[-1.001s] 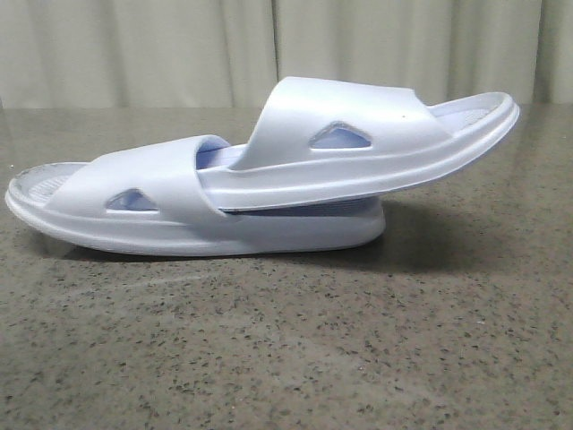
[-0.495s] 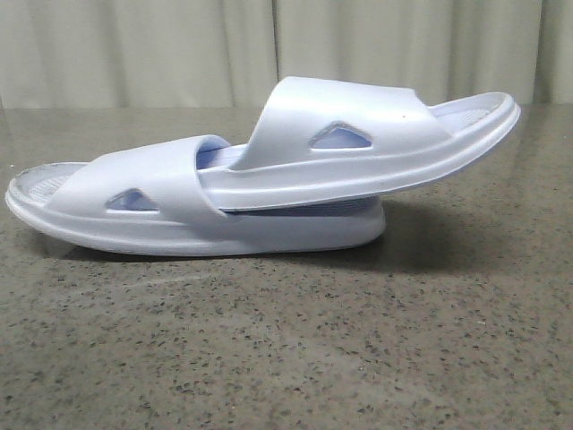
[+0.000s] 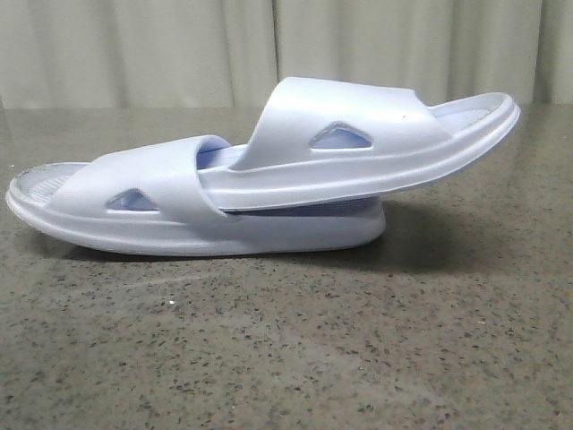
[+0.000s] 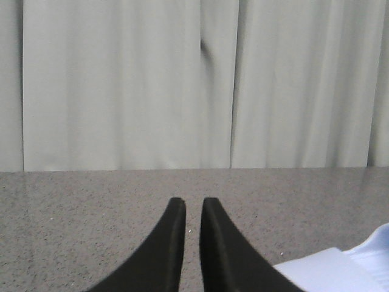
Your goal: Insert blue slippers together front up
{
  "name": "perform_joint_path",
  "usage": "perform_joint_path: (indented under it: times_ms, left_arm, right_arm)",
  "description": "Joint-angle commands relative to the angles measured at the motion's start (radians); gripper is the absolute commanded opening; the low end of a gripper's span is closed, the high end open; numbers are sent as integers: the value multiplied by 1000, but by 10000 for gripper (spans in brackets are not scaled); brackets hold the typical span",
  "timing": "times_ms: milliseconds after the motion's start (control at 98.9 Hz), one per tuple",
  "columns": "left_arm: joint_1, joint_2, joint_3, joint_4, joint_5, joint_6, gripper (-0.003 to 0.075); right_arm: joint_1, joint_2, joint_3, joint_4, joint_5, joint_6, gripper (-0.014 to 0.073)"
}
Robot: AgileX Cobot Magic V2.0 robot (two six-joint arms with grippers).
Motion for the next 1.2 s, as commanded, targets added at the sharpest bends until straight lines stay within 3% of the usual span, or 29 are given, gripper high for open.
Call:
perform_joint_path:
  times_ms: [0,101,394,516,566,1193]
  left_arm:
    - [0,-7,-7,122,-24,-1,16]
    - [-3,-43,16,403,-30,-118,16]
    - [-3,-122,140,1242,-76,-1095,16]
    - [-3,-150,212,1482,-227,-1330,16]
    - [-3,-163,235,1516,-290,-1366,16]
    - [-3,-175,232,1532,-238,-1366,16]
  right_arm:
    - [-8,-8,-21,-36,-62,2,-107]
    - [-8,-8,-21,-36,-62,2,-107]
    - [-8,-8,-21,-36,-62,2,-107]
    - [-8,-8,-21,-36,-62,2,-107]
    - [-8,-8,-21,-36,-62,2,-107]
    - [-8,-8,-21,-36,-62,2,-107]
